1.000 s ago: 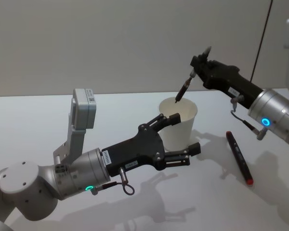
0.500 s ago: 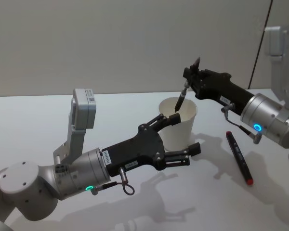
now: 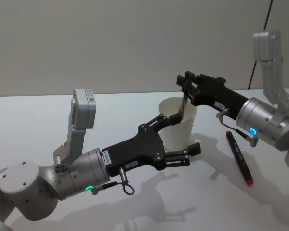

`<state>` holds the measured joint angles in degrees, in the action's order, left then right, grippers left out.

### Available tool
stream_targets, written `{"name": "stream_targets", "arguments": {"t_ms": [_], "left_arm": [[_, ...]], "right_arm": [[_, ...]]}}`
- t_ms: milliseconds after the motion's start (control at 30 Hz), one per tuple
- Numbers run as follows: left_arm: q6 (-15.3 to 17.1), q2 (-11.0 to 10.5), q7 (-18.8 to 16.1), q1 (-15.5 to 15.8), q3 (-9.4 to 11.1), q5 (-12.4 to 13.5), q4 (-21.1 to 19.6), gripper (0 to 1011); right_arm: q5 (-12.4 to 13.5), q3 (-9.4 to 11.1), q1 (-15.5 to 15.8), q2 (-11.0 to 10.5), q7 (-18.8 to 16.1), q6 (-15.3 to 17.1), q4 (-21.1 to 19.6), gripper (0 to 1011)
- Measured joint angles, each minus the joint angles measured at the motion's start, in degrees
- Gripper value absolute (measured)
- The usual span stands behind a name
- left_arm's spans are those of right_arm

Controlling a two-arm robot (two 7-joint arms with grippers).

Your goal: Place the pen into the pen holder.

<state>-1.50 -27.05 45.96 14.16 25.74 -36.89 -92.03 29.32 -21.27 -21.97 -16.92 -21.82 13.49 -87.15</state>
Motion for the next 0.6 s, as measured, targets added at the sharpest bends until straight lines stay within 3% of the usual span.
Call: {"name": "stream_targets", "arguments": {"t_ms": [500,600], "left_arm": [[0.0,0.0,0.0,0.0,0.0,0.0,0.0,1001],[0.0,0.0,0.0,0.0,0.0,0.0,0.0,1001]], "right_arm": [[-1.0,-0.3,-0.1,0.1,-0.3,0.1,0.3,708],[-1.0,-0.3,-0.1,0.1,-0.3,0.1,0.3,752]]}}
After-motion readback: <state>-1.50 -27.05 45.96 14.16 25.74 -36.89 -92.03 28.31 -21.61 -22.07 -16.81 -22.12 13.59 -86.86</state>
